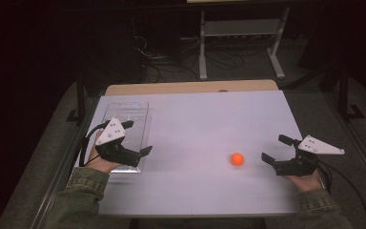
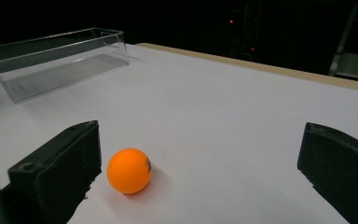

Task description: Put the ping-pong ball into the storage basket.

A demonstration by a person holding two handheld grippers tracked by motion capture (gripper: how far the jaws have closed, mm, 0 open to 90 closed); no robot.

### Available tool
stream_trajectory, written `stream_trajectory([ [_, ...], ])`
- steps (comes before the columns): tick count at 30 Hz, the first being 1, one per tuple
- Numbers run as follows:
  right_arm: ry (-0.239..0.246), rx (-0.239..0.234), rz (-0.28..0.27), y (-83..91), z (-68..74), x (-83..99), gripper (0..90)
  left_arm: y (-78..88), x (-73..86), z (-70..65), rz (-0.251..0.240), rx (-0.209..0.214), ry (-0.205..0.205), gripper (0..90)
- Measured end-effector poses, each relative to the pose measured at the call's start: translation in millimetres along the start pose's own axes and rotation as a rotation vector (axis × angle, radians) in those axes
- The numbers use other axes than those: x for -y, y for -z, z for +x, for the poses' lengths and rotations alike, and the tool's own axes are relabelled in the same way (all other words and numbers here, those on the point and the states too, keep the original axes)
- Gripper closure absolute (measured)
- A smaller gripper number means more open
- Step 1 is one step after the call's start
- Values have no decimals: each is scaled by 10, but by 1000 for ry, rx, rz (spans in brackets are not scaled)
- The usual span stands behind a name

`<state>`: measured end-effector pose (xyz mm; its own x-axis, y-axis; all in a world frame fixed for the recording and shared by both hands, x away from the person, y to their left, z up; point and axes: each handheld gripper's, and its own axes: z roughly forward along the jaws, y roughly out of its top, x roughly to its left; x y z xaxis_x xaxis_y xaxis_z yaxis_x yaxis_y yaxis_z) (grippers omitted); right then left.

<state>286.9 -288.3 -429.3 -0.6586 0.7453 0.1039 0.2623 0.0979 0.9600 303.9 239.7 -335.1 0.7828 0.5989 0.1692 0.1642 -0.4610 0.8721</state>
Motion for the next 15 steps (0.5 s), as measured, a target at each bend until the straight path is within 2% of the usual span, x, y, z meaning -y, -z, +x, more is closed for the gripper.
stream_trajectory([
  [15,7,-13,9,-18,14,5,0,-160,-177,-42,50,46,-49,0],
])
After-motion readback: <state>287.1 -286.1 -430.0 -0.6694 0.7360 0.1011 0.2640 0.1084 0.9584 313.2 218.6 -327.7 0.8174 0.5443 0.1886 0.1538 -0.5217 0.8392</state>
